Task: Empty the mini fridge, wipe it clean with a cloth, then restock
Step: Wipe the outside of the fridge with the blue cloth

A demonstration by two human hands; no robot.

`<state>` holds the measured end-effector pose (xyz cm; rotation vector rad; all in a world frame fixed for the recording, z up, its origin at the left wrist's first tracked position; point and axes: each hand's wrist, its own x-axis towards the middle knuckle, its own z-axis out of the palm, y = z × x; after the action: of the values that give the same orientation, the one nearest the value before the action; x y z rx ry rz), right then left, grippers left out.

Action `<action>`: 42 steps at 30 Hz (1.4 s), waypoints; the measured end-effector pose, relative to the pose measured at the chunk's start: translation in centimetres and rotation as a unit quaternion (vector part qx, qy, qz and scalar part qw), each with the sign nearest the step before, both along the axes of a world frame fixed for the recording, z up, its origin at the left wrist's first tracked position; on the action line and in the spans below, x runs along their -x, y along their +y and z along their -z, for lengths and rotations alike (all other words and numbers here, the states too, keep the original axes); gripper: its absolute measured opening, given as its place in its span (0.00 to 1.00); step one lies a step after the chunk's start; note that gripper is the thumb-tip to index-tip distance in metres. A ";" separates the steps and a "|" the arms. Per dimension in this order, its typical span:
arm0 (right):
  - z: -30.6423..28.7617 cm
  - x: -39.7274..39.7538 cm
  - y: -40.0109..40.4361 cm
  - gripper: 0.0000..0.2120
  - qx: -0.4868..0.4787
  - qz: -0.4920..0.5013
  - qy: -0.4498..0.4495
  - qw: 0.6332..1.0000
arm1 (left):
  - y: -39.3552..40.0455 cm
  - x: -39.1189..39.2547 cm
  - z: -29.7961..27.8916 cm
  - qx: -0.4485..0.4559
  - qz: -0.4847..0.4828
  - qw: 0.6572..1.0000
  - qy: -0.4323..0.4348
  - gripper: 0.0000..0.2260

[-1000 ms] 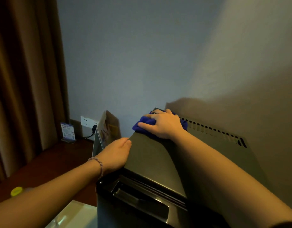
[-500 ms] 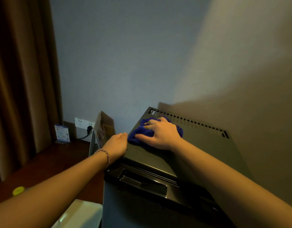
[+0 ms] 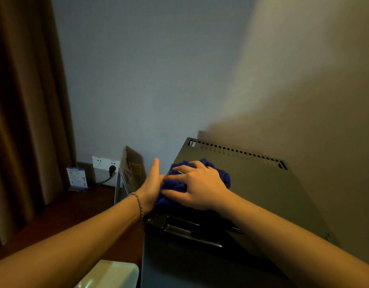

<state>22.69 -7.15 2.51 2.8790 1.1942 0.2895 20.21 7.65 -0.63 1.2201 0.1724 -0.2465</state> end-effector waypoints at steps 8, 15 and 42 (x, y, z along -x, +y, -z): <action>0.2 -3.4 1.5 0.29 -0.020 0.002 0.013 1.000 | 0.2 -0.3 0.6 -0.016 -0.058 0.998 -0.034 0.31; -0.3 -6.4 2.2 0.24 -0.014 0.018 0.028 0.999 | 0.1 0.0 0.6 -0.157 -0.076 0.984 -0.025 0.26; 0.4 -5.7 -0.1 0.42 -0.028 0.123 0.020 0.992 | 0.7 0.2 0.9 -0.289 0.000 0.957 -0.006 0.15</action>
<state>28.35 -7.23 2.07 3.0499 0.8350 0.2654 19.98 8.33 -1.57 1.8034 0.2448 -0.1931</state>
